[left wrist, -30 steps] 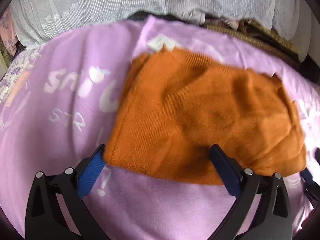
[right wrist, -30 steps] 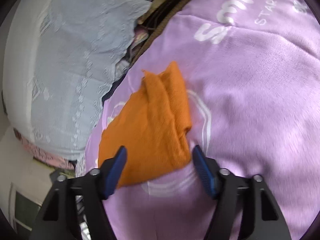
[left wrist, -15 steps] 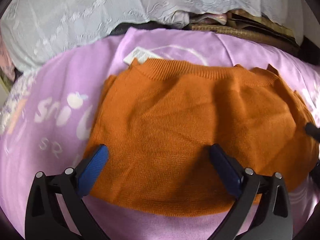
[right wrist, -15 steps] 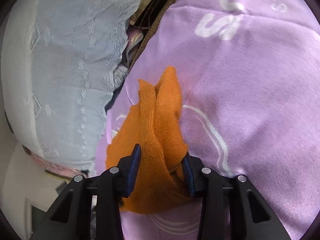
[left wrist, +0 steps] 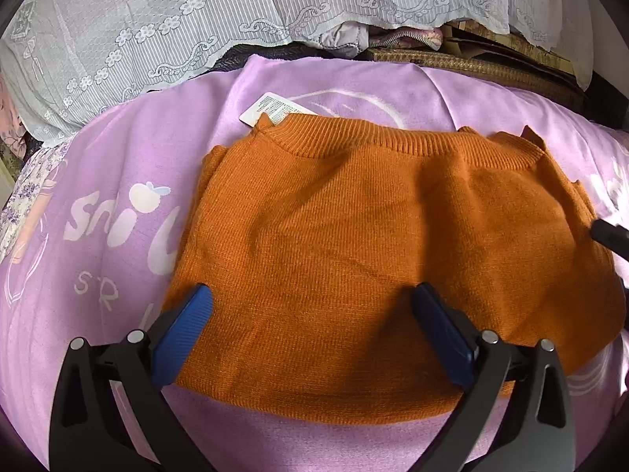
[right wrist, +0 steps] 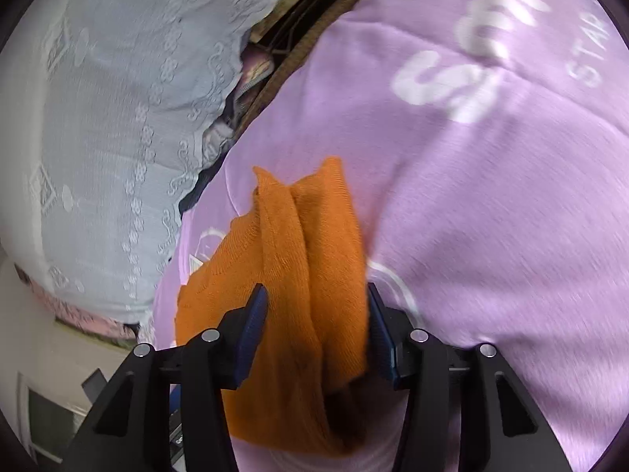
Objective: Fold small clothes
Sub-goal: 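Move the right tool to the cardigan side and close on it, then lift the side with the right tool, fold it over the body, release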
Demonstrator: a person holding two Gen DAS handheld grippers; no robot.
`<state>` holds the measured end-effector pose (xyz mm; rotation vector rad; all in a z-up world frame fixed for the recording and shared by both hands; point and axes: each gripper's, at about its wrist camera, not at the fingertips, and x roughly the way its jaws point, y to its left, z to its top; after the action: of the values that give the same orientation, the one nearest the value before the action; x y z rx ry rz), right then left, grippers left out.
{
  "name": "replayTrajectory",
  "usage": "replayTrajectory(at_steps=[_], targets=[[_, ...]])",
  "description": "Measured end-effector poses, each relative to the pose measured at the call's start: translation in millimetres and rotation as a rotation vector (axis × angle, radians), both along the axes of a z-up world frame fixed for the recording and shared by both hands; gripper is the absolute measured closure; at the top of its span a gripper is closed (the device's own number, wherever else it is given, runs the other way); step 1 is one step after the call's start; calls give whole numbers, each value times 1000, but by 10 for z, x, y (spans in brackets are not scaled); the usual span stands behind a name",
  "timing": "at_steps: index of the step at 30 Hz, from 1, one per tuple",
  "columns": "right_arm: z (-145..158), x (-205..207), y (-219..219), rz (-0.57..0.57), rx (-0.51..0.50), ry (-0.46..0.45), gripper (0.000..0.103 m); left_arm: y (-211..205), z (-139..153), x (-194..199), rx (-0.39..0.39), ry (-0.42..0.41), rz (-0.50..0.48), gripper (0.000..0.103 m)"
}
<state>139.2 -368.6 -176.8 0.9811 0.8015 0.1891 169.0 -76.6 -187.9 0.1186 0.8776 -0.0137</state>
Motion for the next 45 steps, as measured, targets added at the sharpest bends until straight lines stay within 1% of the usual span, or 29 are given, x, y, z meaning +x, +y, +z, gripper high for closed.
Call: replayTrajectory(at_steps=[1,3,4,5,7,9,11,14,15,18,22,24,26,28,30,32,34,36,37,41,45], targets=[[8,7,28,6,-21,-7,57,0,0,-1,1,0,0,4],[11,-30,69,2,-65,-25,68,-11,-6,-4,9,0,2,4],[2,-48,71,3,-60,-30,76,-18,-8,-7,15,-1,2,4],[-1,-71,64,0,-39,-37,81,-28,-8,-11,23,-5,1,4],[58,-141,69,-9,-17,-71,84,-42,4,-19,35,-13,-3,4],[185,-192,119,-1,-48,-118,84,-54,40,-31,41,-26,-13,4],[294,-211,194,9,-86,-146,84,-54,110,-15,34,-39,-30,5],[363,-199,274,17,-133,-156,84,-44,260,20,0,-60,-38,5],[364,-185,287,16,-138,-154,84,-55,299,59,-16,-55,-42,5],[369,-175,273,23,-119,-156,84,-181,342,205,-53,-19,-57,5],[412,-194,260,47,-76,-179,84,-435,272,357,-89,42,-80,5],[453,-190,319,65,-83,-191,84,-594,249,360,-56,32,-104,5],[481,-186,380,73,-91,-199,84,-732,249,349,10,-1,-119,5],[512,-182,443,88,-94,-206,84,-809,269,340,36,-16,-130,5],[556,-197,485,79,-128,-206,84,-834,294,319,54,-40,-134,6],[568,-192,504,80,-114,-207,84,-807,329,312,55,-50,-135,6],[602,-194,539,84,-108,-213,84,-759,370,305,40,-53,-136,8],[663,-188,603,90,-117,-222,84,-697,418,294,20,-53,-146,13],[698,-180,642,96,-116,-228,84,-670,446,287,15,-55,-148,14],[831,-133,833,123,-108,-250,82,-427,596,281,6,-81,-132,16],[974,-49,1141,162,-105,-262,81,-117,701,302,4,-97,-98,17]])
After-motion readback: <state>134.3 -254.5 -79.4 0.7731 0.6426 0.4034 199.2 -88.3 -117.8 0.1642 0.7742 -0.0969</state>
